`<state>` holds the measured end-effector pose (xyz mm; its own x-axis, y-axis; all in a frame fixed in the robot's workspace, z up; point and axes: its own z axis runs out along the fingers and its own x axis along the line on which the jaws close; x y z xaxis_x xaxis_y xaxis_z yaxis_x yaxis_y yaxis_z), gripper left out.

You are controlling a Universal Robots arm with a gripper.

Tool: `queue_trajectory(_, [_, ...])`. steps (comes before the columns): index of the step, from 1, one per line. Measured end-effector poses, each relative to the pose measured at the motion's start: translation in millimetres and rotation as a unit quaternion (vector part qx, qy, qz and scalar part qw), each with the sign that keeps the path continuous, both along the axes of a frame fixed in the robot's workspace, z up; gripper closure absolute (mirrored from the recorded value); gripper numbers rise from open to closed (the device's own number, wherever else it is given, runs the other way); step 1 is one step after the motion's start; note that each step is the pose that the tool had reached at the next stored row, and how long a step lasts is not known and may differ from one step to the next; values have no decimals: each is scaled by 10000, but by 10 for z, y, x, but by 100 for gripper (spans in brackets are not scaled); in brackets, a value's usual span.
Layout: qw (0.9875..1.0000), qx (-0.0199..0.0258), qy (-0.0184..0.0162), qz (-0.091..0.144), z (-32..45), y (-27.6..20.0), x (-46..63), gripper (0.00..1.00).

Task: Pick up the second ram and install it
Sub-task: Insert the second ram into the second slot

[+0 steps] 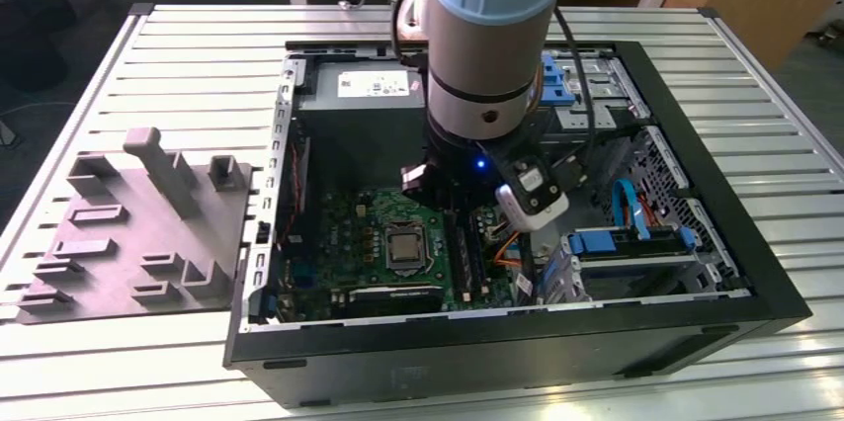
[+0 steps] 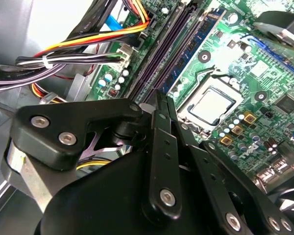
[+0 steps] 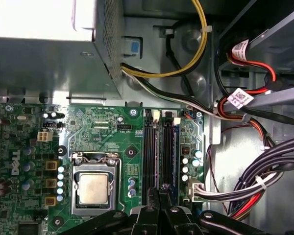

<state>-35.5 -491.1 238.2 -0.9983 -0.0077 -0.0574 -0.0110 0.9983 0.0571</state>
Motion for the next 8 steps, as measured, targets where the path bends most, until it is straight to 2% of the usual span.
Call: queue_trajectory(8, [10000,43,0,0,-27,19,-1,89])
